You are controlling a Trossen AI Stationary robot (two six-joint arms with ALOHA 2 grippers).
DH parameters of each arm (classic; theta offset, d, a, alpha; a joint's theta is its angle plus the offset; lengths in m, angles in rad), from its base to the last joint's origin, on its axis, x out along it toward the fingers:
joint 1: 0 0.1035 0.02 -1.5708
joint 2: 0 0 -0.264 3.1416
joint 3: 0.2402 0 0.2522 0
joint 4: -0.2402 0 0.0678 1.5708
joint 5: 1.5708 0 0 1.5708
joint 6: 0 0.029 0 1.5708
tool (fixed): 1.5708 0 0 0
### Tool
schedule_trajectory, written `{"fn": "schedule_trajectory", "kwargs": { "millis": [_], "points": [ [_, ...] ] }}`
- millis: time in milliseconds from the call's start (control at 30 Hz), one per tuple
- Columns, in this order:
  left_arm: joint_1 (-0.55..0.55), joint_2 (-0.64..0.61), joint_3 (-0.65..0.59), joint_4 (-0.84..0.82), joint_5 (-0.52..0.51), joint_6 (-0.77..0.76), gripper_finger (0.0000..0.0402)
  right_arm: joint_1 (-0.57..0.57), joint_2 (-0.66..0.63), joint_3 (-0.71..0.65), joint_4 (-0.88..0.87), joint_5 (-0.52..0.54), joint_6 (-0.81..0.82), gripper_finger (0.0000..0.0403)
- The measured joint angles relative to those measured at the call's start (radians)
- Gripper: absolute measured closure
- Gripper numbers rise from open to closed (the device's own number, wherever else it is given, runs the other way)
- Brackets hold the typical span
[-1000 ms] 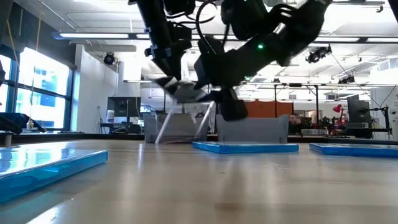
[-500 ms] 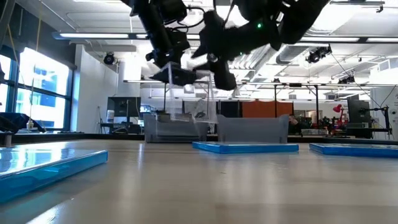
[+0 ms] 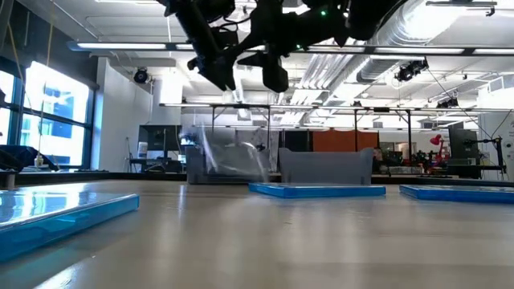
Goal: Pick & place jewel cases by type
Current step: Put the black cd case into the left black bin
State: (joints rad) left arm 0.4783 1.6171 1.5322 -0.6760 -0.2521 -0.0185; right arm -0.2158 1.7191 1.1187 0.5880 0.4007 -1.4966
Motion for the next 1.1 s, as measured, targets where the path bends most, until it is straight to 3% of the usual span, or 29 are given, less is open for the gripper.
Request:
{"fn": "schedule_trajectory", "kwargs": {
  "millis": [200,433,567,733,833,967,1100],
  "points": [
    [0.041,-0.018,-0.001,-0.014,0.026,-0.003,0.0209,-0.027,-0.001,0.003,-0.032,-0.015,0.089,0.0261],
    [0.058,-0.019,-0.003,-0.086,0.193,0.035,0.0209,-0.032,0.000,0.003,-0.038,0.206,0.107,0.0261],
    [0.060,-0.024,-0.003,-0.133,0.275,0.044,0.0209,-0.030,0.001,0.003,-0.122,0.234,0.193,0.0265],
    [0.030,-0.025,-0.057,-0.249,0.287,0.030,0.0209,-0.041,0.001,0.002,-0.341,0.084,0.502,0.0273],
    [0.000,-0.027,-0.121,-0.272,0.355,0.014,0.0208,-0.066,0.001,0.002,-0.405,0.026,0.691,0.0273],
    [-0.047,-0.030,-0.210,-0.267,0.404,0.014,0.0208,-0.097,-0.019,0.000,-0.409,-0.071,0.782,0.0273],
    [-0.082,-0.037,-0.261,-0.281,0.396,0.018,0.0208,-0.122,-0.077,0.000,-0.438,-0.294,0.902,0.0273]
  ]
}}
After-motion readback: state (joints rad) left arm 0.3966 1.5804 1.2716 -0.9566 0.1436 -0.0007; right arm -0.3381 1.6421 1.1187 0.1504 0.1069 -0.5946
